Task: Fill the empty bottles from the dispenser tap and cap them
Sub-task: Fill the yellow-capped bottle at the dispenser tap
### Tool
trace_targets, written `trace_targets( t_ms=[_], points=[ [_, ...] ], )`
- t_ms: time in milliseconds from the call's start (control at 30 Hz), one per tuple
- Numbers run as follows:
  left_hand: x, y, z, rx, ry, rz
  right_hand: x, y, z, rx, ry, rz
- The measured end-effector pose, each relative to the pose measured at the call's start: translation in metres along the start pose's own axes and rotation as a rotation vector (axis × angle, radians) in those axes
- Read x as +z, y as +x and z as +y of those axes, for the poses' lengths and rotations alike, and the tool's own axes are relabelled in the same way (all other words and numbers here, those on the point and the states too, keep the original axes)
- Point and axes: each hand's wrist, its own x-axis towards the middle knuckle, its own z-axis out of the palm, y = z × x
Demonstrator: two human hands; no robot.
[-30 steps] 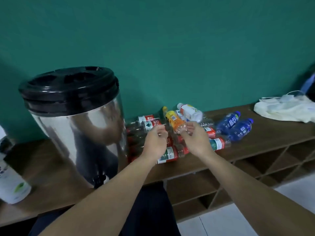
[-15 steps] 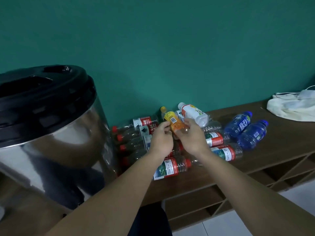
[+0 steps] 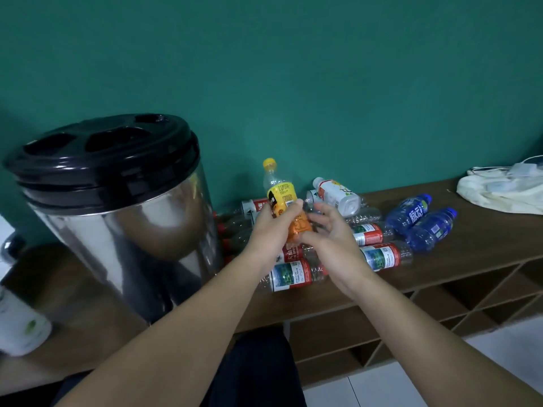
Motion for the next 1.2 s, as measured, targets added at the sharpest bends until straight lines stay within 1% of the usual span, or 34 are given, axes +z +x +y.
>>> trace_targets(
  t_ms=[33, 100, 167, 267, 367, 500, 633, 733, 833, 933, 1067, 1200],
  points=[
    [-0.005, -0.010, 0.004, 0.008, -0.016, -0.006, 0.002, -0.006, -0.009, -0.006, 0.020, 0.001],
    [-0.017, -0.033, 0.010, 0.038, 0.042, -0.024, 0.006, -0.017, -0.031, -0.060, -0.029, 0.051],
    [-0.030, -0.060, 0.012, 0.072, 0.173, -0.044, 0.012, -0.026, -0.052, -0.125, -0.155, 0.098],
    [-0.046, -0.101, 0.011, 0.111, 0.347, -0.065, 0.026, -0.038, -0.077, -0.187, -0.376, 0.073],
    [-0.060, -0.135, 0.009, 0.173, 0.449, -0.032, 0.042, -0.053, -0.095, -0.246, -0.600, 0.049],
    [-0.077, -0.164, 0.003, 0.274, 0.553, 0.024, 0.059, -0.077, -0.116, -0.371, -0.821, 0.102],
    [-0.097, -0.180, 0.007, 0.349, 0.645, 0.045, 0.069, -0.094, -0.134, -0.379, -1.009, 0.111],
    [-0.111, -0.191, 0.013, 0.379, 0.621, 0.025, 0.075, -0.105, -0.142, -0.397, -0.990, 0.025],
    [-0.121, -0.202, 0.017, 0.360, 0.532, -0.051, 0.082, -0.120, -0.147, -0.512, -0.909, -0.056],
    [-0.136, -0.213, 0.017, 0.322, 0.410, -0.143, 0.084, -0.140, -0.155, -0.597, -0.973, -0.239],
    [-0.162, -0.230, 0.011, 0.236, 0.347, -0.315, 0.079, -0.162, -0.162, -0.581, -1.162, -0.452],
    [-0.185, -0.240, 0.001, 0.166, 0.320, -0.464, 0.079, -0.173, -0.155, -0.560, -1.160, -0.619]
  ],
)
